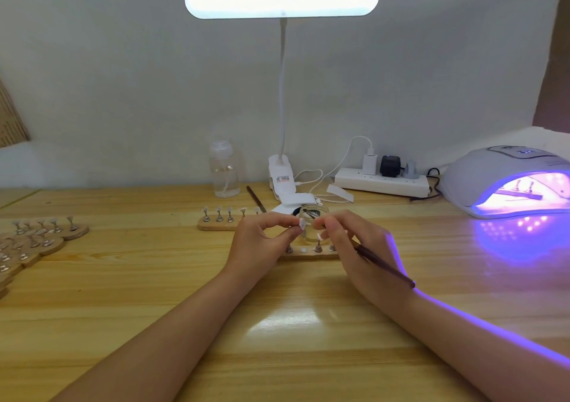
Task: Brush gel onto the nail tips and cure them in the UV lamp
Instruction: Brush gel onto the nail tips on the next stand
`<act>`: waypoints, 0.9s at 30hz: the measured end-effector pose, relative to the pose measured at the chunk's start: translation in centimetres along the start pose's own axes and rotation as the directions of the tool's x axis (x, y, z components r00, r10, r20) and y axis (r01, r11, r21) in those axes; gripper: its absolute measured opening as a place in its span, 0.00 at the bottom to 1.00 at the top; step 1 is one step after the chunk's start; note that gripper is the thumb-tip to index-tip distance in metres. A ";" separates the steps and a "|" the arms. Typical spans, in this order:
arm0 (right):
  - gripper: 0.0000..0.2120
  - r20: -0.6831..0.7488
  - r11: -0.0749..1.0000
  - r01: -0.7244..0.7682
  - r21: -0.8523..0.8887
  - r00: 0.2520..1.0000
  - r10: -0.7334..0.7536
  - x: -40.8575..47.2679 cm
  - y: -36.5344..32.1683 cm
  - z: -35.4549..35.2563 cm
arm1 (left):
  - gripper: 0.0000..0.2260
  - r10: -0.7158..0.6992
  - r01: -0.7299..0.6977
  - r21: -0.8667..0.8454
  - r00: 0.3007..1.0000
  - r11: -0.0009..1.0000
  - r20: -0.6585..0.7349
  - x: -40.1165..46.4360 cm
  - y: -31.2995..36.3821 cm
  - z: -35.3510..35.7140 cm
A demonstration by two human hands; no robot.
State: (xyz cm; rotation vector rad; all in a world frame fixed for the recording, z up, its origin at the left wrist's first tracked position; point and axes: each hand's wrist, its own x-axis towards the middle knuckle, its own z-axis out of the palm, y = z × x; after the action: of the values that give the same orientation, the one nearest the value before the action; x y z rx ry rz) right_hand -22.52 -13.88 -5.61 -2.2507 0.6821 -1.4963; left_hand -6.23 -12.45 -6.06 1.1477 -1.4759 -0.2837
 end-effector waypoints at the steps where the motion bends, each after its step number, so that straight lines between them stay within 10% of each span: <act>1: 0.09 0.016 1.000 -0.020 0.017 1.000 0.019 -0.1 0.1 0.0 | 0.13 -0.003 0.003 0.001 1.000 1.000 -0.001 0.0 0.0 0.0; 27: 0.15 0.019 0.997 -0.068 0.038 0.998 0.067 -0.2 0.3 0.2 | 0.14 0.038 -0.038 0.005 0.999 0.999 0.000 0.1 0.0 0.0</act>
State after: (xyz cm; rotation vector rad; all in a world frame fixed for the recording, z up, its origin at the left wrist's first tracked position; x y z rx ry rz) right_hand -22.45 -13.97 -6.00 -2.1878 0.7110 -1.4432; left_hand -6.24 -12.52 -6.02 1.1222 -1.4978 -0.2542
